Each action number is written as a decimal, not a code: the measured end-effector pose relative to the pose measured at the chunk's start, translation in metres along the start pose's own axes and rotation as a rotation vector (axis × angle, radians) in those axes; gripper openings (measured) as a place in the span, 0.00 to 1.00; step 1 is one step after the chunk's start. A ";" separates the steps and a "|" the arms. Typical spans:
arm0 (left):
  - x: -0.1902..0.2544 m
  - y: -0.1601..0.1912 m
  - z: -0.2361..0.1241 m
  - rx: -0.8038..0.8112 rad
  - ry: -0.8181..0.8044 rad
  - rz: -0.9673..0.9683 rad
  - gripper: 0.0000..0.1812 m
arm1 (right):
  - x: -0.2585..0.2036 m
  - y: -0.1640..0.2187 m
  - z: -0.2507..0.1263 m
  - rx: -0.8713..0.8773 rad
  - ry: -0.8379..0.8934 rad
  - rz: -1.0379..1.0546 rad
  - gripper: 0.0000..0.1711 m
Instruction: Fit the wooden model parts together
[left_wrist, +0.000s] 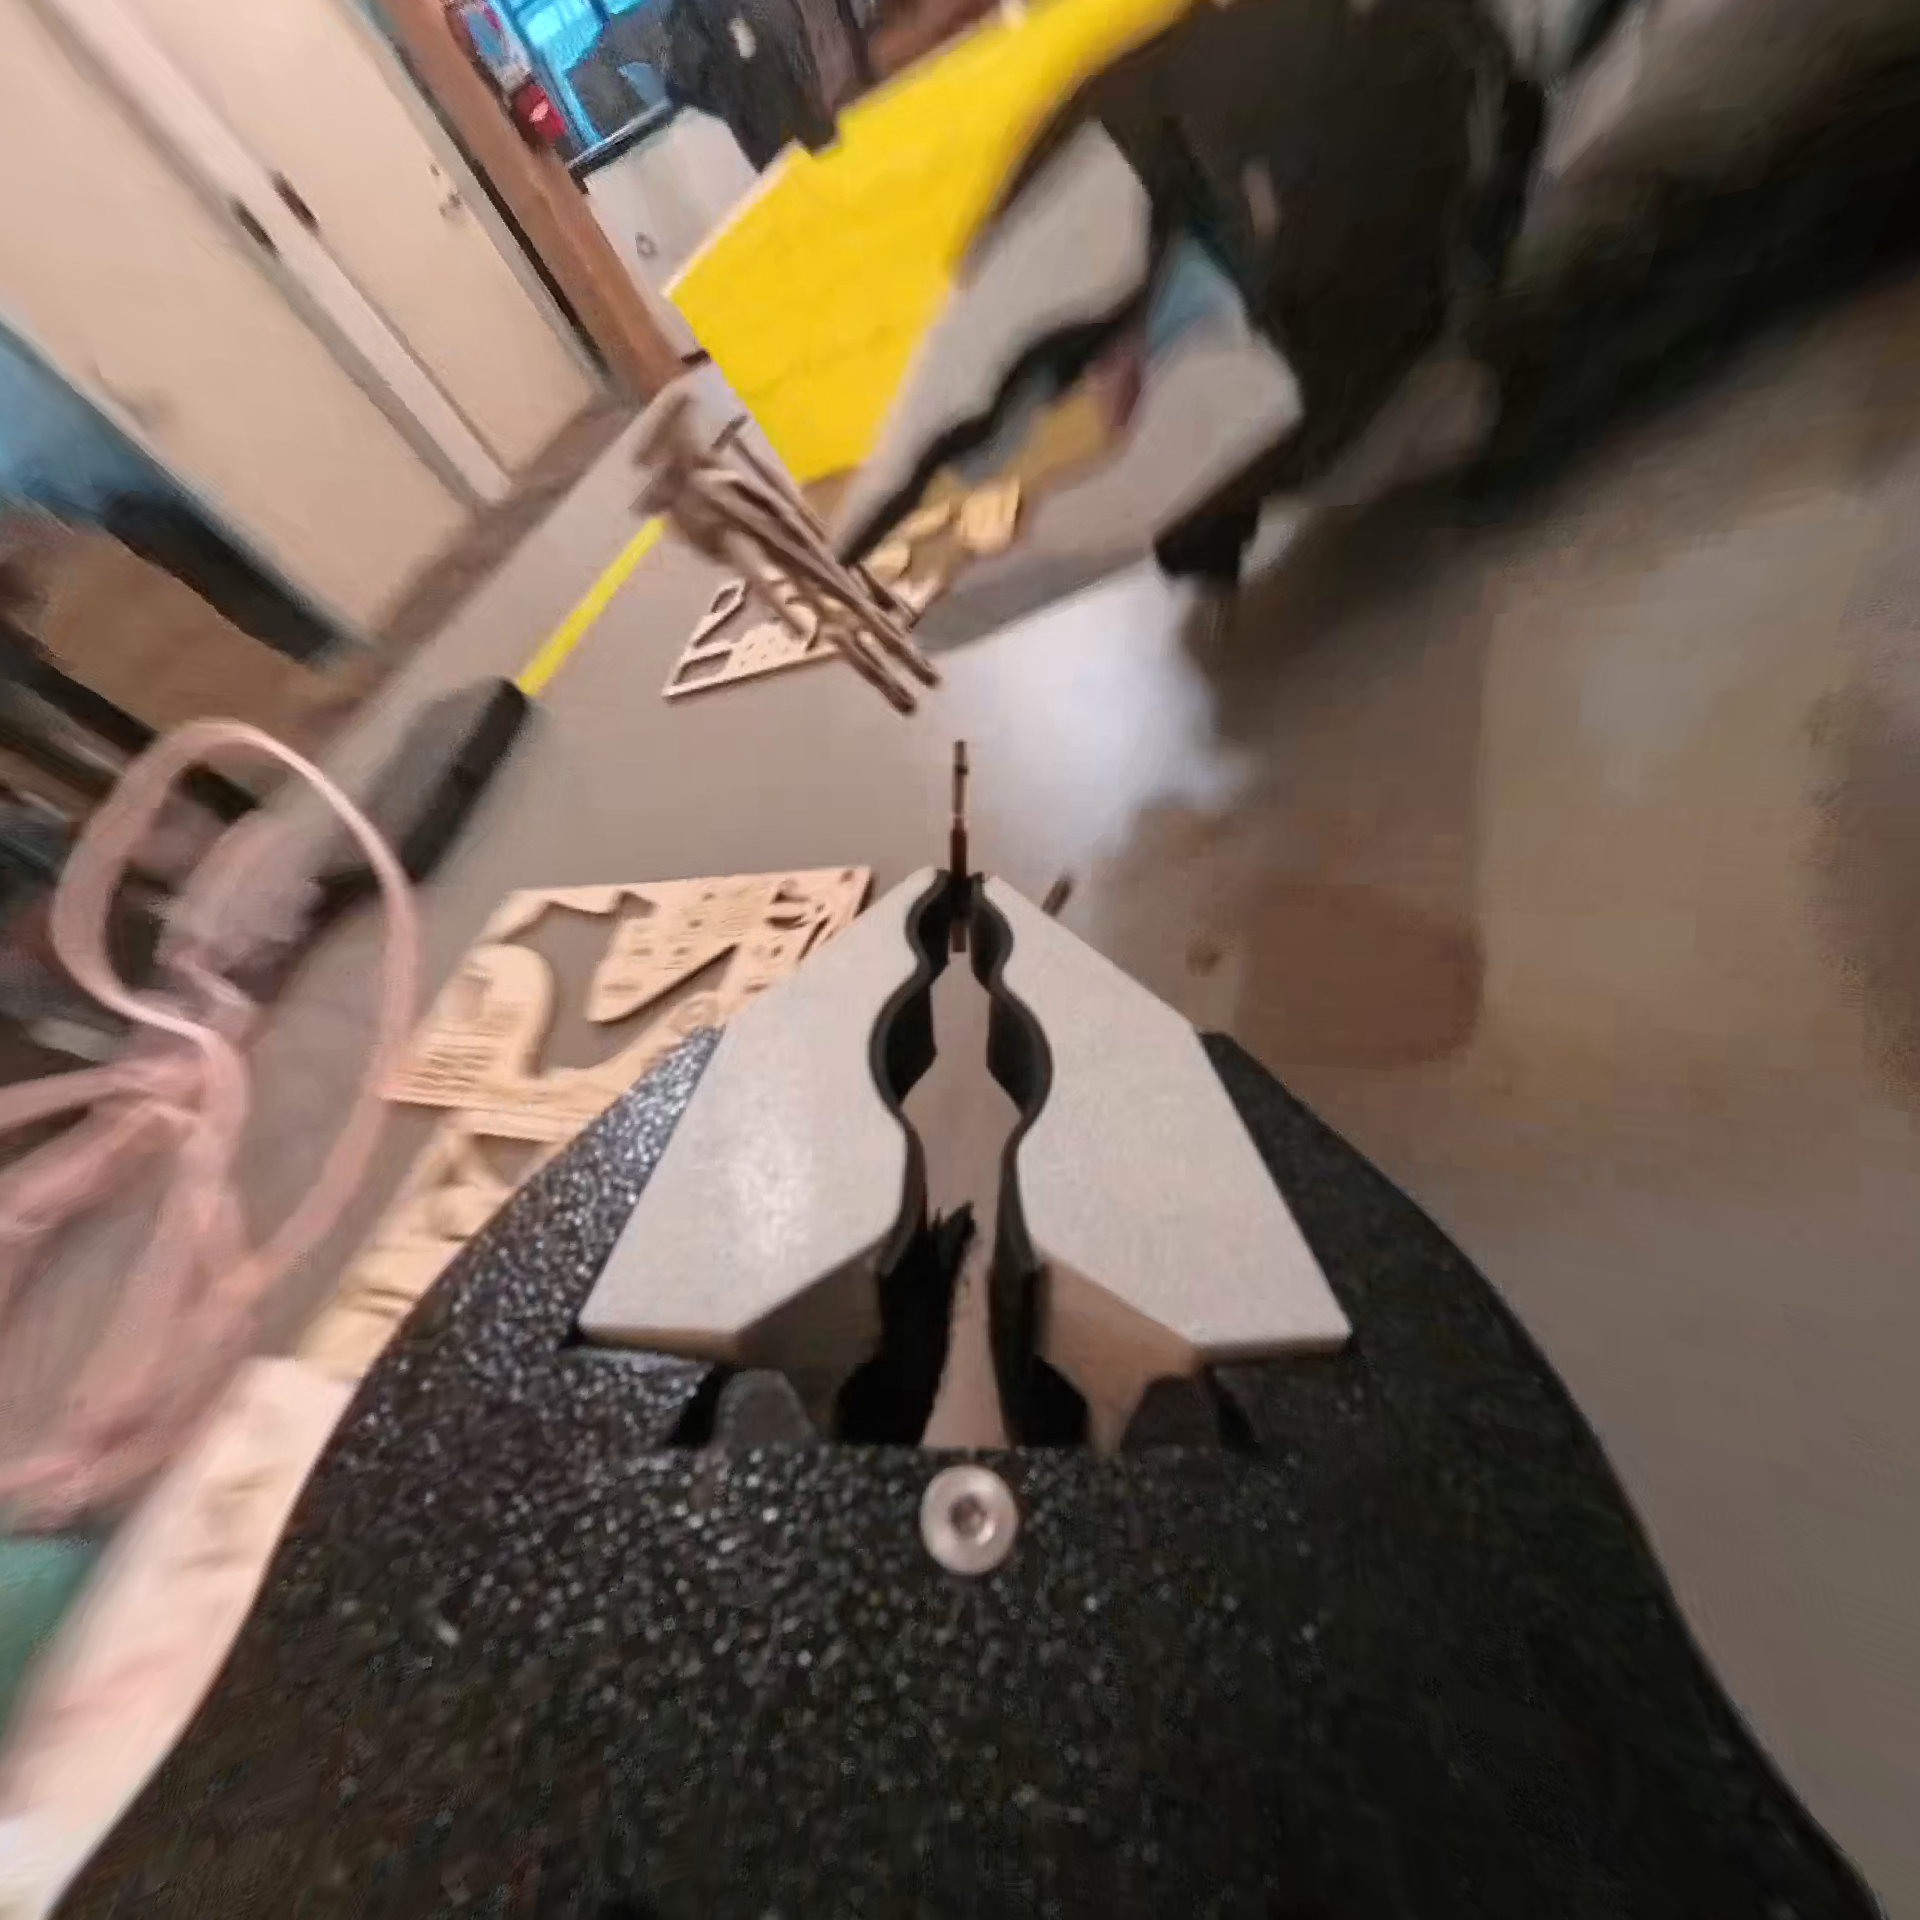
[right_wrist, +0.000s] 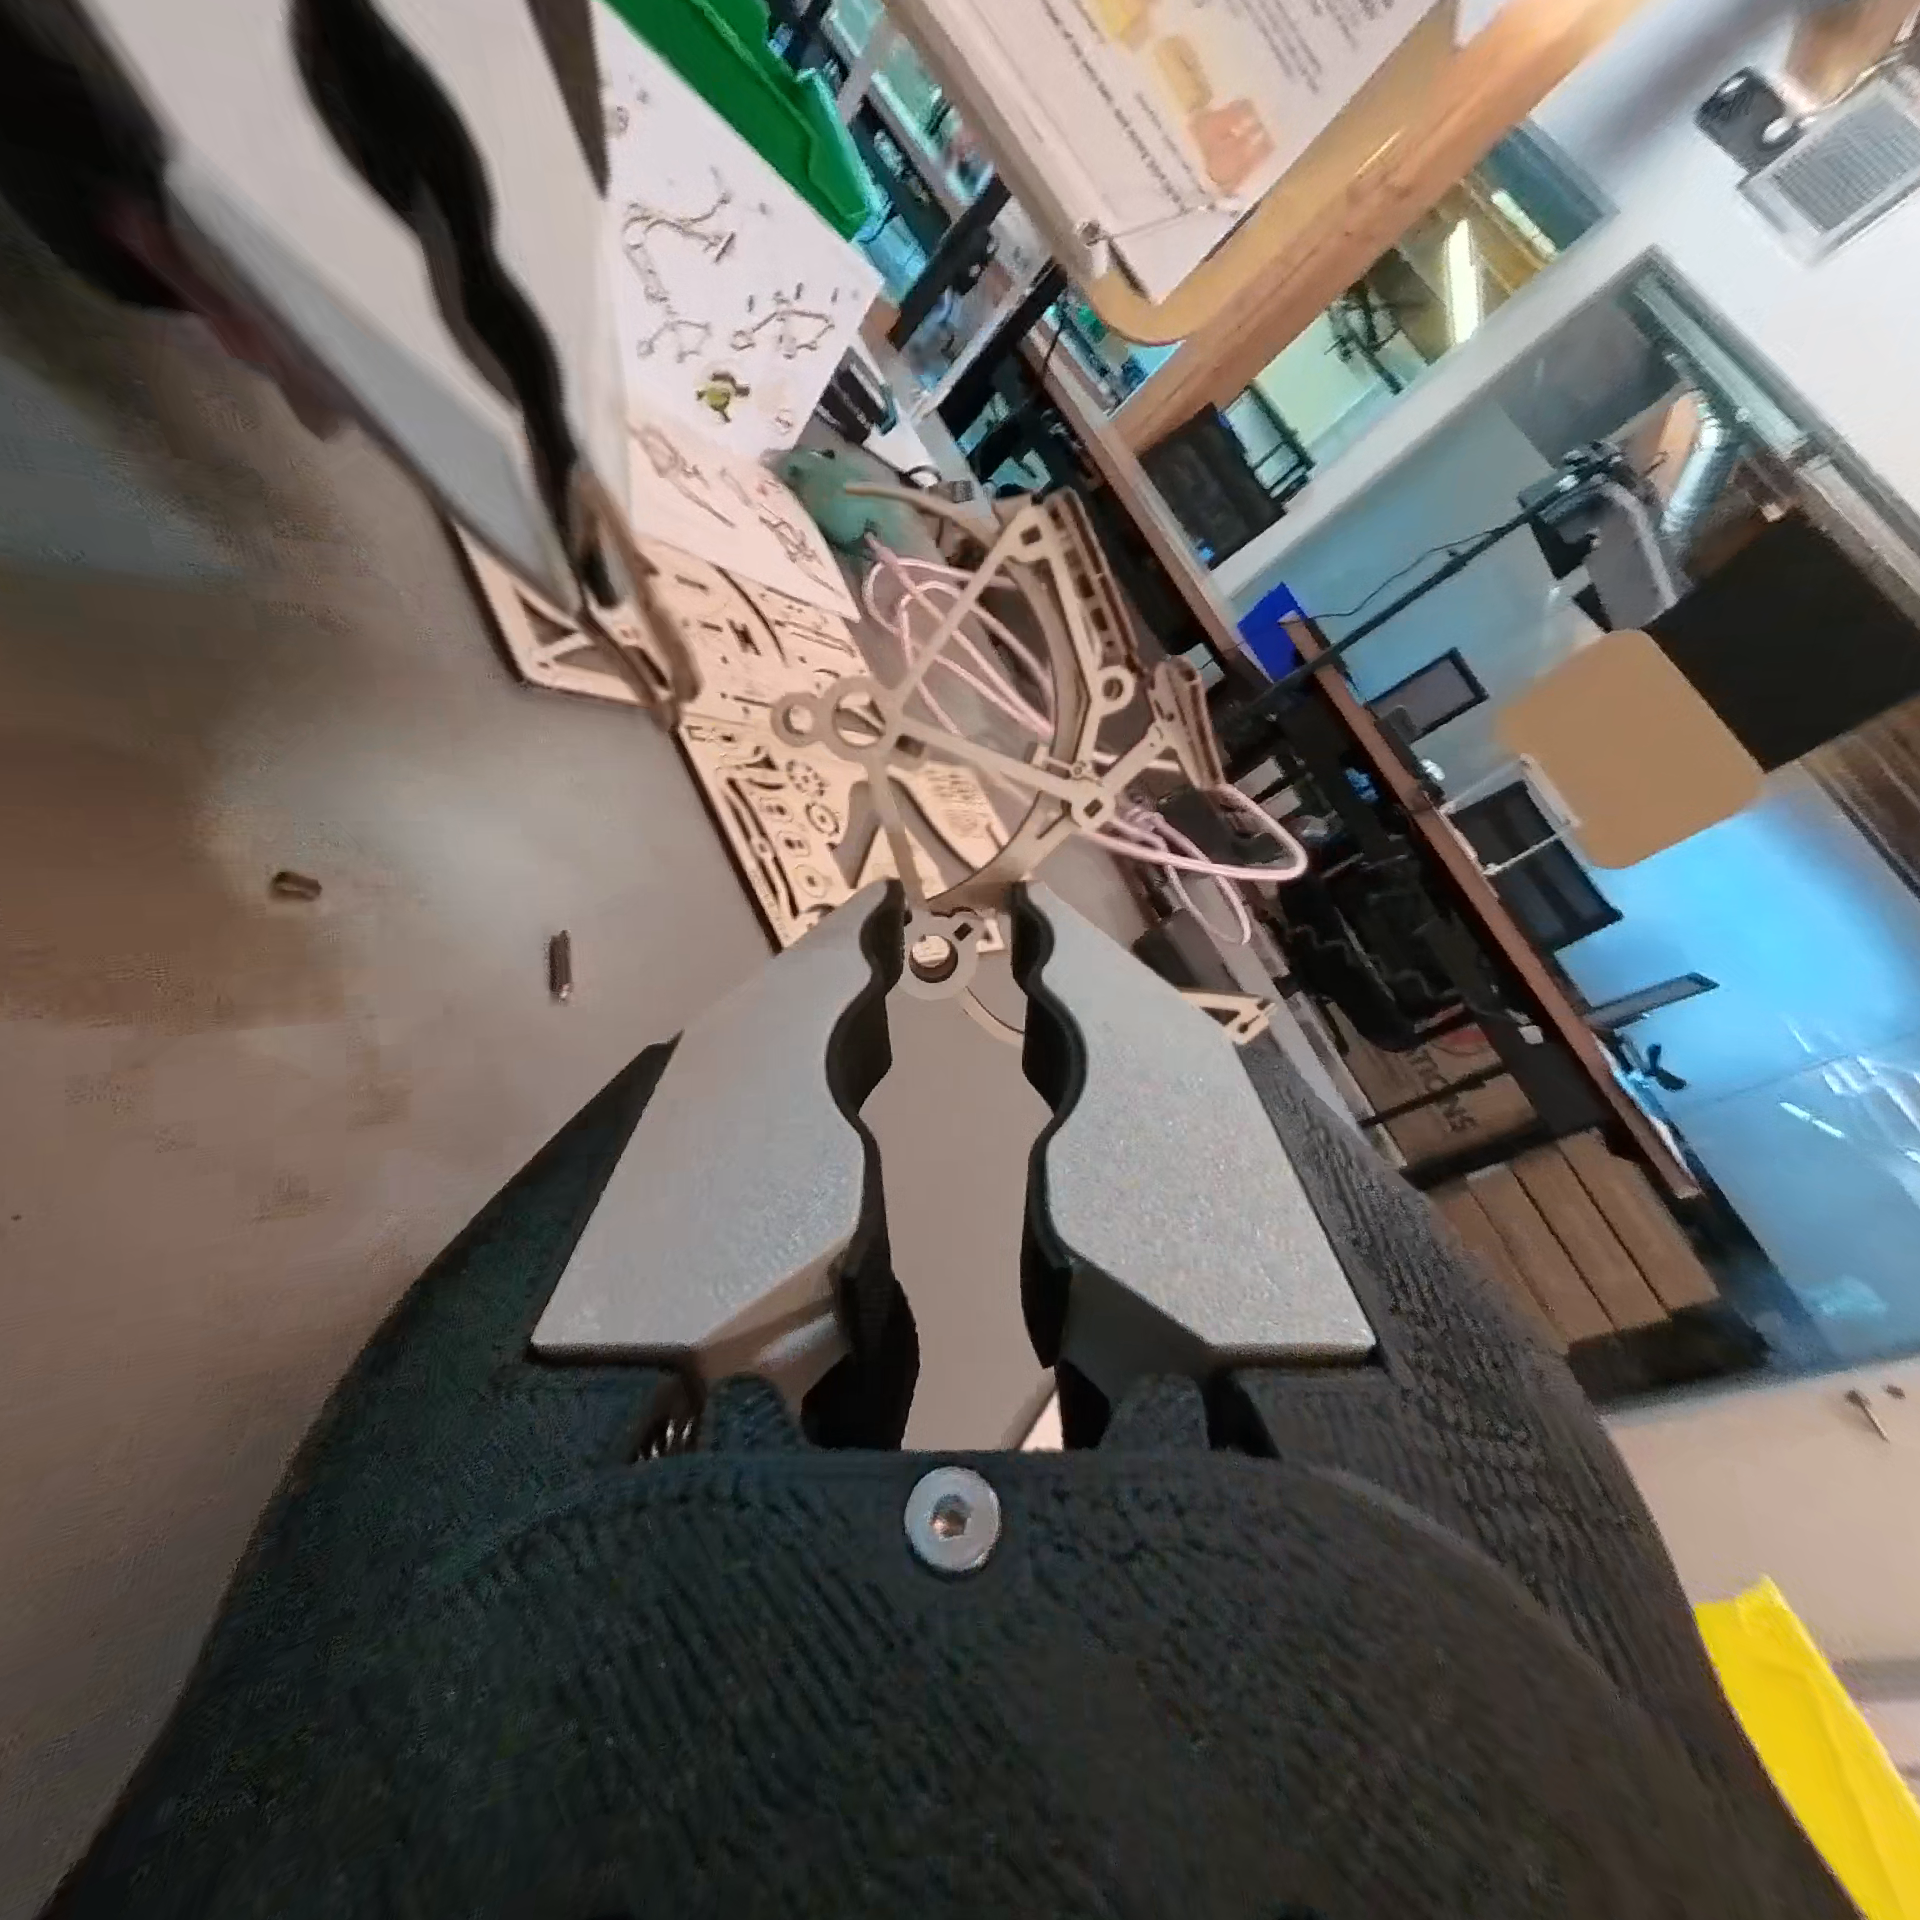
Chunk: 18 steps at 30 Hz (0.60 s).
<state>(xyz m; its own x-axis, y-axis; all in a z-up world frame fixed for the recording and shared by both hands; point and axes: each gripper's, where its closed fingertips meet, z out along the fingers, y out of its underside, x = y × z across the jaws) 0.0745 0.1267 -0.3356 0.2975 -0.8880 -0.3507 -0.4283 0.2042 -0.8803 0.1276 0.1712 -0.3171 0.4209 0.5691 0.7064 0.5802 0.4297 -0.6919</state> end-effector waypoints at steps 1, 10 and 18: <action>-0.003 -0.010 -0.003 0.056 0.042 -0.164 0.00 | 0.004 -0.003 -0.002 0.018 0.022 -0.007 0.11; -0.016 -0.022 -0.003 0.360 0.397 -1.326 0.00 | 0.012 -0.013 -0.010 0.060 0.096 -0.093 0.11; 0.004 -0.021 0.009 0.317 0.439 -1.538 0.00 | 0.013 -0.019 -0.013 0.061 0.161 -0.244 0.11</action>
<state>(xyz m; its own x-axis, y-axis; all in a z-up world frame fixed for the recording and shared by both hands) 0.0921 0.1230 -0.3216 -0.0214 -0.3545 0.9348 0.2249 -0.9128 -0.3410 0.1313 0.1610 -0.2921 0.3824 0.3276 0.8640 0.6367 0.5843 -0.5033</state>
